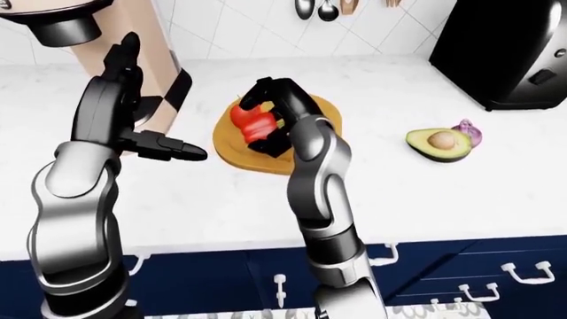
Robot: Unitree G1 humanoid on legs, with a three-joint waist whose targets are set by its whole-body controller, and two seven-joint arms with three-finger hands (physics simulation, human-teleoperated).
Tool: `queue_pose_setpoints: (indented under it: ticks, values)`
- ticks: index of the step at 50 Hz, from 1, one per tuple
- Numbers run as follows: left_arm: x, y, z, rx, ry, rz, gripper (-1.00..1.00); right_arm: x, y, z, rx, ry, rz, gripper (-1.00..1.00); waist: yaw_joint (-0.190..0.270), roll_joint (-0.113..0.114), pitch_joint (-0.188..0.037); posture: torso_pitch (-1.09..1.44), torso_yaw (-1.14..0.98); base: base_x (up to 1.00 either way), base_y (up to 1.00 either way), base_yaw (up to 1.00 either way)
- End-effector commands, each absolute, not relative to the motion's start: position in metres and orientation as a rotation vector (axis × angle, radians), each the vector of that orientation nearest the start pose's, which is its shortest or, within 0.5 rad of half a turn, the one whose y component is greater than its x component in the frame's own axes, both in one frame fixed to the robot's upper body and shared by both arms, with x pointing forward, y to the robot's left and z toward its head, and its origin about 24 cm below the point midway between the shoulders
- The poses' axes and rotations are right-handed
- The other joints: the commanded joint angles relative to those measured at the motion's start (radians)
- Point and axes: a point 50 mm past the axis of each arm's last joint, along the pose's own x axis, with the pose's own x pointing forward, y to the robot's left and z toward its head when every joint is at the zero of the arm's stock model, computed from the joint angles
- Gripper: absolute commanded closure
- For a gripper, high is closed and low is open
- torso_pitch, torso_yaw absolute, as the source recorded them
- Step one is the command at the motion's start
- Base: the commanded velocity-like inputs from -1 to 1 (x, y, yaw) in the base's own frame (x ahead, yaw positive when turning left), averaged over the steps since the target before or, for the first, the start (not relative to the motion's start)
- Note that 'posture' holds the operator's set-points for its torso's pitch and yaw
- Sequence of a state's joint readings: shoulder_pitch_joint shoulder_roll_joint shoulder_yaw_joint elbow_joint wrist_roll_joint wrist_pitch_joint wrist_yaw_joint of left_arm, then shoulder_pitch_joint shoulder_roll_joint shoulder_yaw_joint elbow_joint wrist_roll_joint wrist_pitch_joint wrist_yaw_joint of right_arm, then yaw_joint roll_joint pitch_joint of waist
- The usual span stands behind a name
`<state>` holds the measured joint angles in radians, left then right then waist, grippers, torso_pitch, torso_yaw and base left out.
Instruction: Place the avocado, onion, tomato and bell pepper on the cutting board.
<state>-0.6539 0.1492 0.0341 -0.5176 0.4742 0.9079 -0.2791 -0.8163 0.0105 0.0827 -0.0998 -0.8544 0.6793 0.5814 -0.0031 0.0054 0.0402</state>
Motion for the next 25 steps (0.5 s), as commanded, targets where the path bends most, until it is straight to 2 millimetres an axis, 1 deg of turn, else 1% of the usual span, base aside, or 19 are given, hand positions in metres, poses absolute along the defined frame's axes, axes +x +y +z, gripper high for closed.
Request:
queue_pose_setpoints:
  ticks: [1,2,3,6,8,14,22,25]
  values:
    - [0.285,0.153,0.266,0.429,-0.315,0.081,-1.0,0.329,-0.082,0.258,-0.763,-0.205,0.186,-0.07,0.0,0.003,-0.03,0.0,0.0,0.0,0.0,0.0]
    - [0.285,0.153,0.266,0.431,-0.315,0.082,-1.0,0.329,-0.082,0.258,-0.764,-0.205,0.187,-0.08,0.0,0.003,-0.029,0.0,0.0,0.0,0.0,0.0]
    - [0.285,0.153,0.266,0.431,-0.314,0.082,-1.0,0.328,-0.082,0.258,-0.762,-0.206,0.189,-0.14,0.0,0.003,-0.029,0.0,0.0,0.0,0.0,0.0]
    - [0.285,0.153,0.266,0.431,-0.312,0.084,-1.0,0.328,-0.082,0.258,-0.762,-0.207,0.188,-0.2,0.0,0.002,-0.03,0.0,0.0,0.0,0.0,0.0]
    - [0.285,0.153,0.266,0.431,-0.312,0.084,-1.0,0.328,-0.082,0.258,-0.763,-0.206,0.19,-0.28,0.0,0.003,-0.03,0.0,0.0,0.0,0.0,0.0]
    - [0.287,0.153,0.268,0.433,-0.314,0.083,-1.0,0.329,-0.082,0.258,-0.763,-0.207,0.19,-0.4,0.0,0.002,-0.03,0.0,0.0,0.0,0.0,0.0]
    - [0.287,0.153,0.27,0.437,-0.317,0.085,-1.0,0.325,-0.087,0.262,-0.764,-0.212,0.179,-0.42,0.0,0.002,-0.029,0.0,0.0,0.0,0.0,0.0]
    - [0.287,0.153,0.27,0.436,-0.318,0.088,-1.0,0.322,-0.096,0.269,-0.763,-0.216,0.152,-0.42,0.0,0.001,-0.028,0.0,0.0,0.0,0.0,0.0]
